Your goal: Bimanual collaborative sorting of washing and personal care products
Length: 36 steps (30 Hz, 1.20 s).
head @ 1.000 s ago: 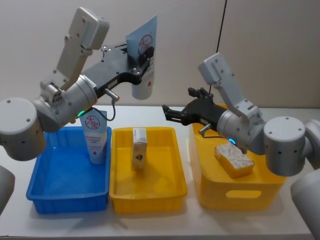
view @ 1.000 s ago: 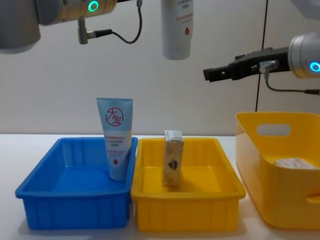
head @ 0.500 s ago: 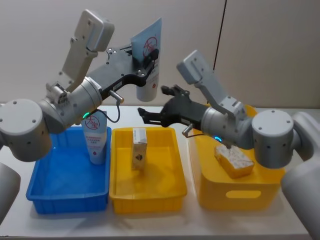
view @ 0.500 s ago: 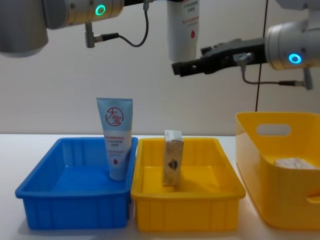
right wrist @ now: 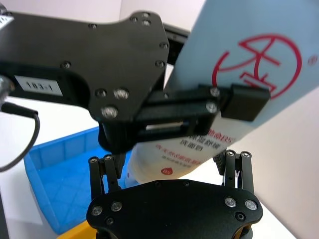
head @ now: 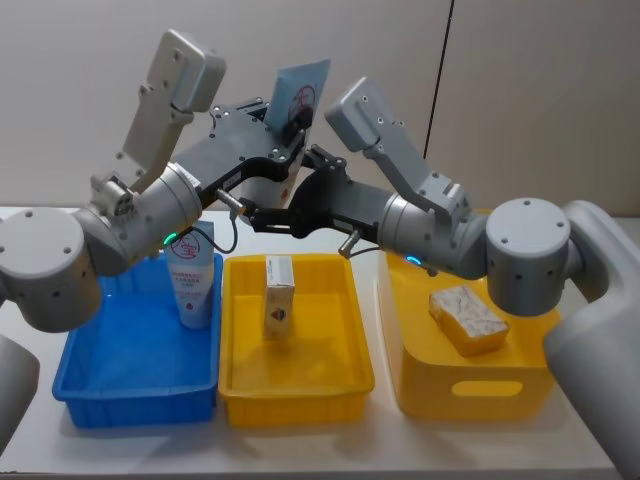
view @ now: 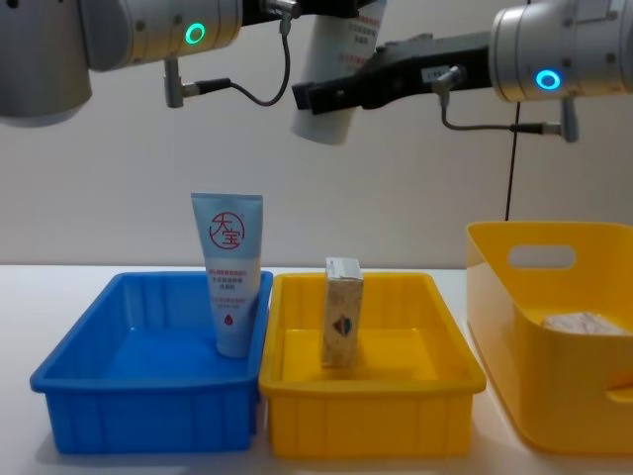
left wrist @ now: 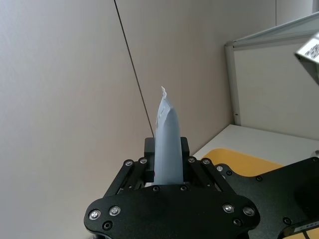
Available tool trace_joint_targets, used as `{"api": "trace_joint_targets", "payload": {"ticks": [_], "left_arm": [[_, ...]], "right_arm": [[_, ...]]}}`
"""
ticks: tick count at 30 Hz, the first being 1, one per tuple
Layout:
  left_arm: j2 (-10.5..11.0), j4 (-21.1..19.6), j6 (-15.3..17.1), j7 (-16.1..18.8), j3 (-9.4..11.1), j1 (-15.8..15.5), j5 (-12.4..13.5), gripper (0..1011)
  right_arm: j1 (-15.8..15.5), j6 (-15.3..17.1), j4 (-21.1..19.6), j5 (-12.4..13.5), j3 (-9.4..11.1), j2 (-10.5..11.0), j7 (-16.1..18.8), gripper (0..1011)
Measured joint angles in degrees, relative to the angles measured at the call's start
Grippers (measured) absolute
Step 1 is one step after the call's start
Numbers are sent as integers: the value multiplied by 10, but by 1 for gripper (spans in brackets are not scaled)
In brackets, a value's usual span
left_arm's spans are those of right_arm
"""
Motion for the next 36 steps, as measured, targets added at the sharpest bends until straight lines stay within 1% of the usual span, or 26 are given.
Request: {"api": "trace_joint_targets", "payload": {"ticks": [5,14,16,22,23,24,25,26,27,29,30,33,36], "left_arm": [[1,-3,3,2,-1,3,0,235],[3,-10,11,9,-4,9,3,235],[3,-11,12,10,-5,9,4,235],[4,-13,16,15,-7,12,8,235],[4,-13,16,15,-7,12,8,235],[4,-13,17,16,-7,12,8,235],[4,-14,18,16,-7,13,9,235],[4,-14,18,16,-7,13,9,235],[4,-14,18,17,-7,13,10,235],[4,-14,19,17,-7,14,10,235],[4,-14,19,17,-7,14,10,235],[4,-14,20,18,-7,14,11,235],[4,-15,21,18,-8,15,11,236]], "right_arm": [[5,-8,0,0,-4,-4,-3,1002],[12,-8,2,7,-8,-10,-4,1003],[12,-7,2,8,-8,-11,-4,981],[15,-5,4,13,-9,-13,-4,859],[15,-5,4,13,-9,-13,-4,805],[15,-4,4,13,-9,-14,-4,790],[16,-4,5,14,-9,-14,-3,753],[16,-4,5,14,-10,-14,-3,753],[16,-4,5,14,-10,-14,-3,702],[17,-4,5,15,-10,-14,-3,678],[17,-4,5,16,-10,-15,-3,629],[17,-3,5,16,-10,-15,-3,568],[18,-3,6,17,-10,-16,-3,533]]}}
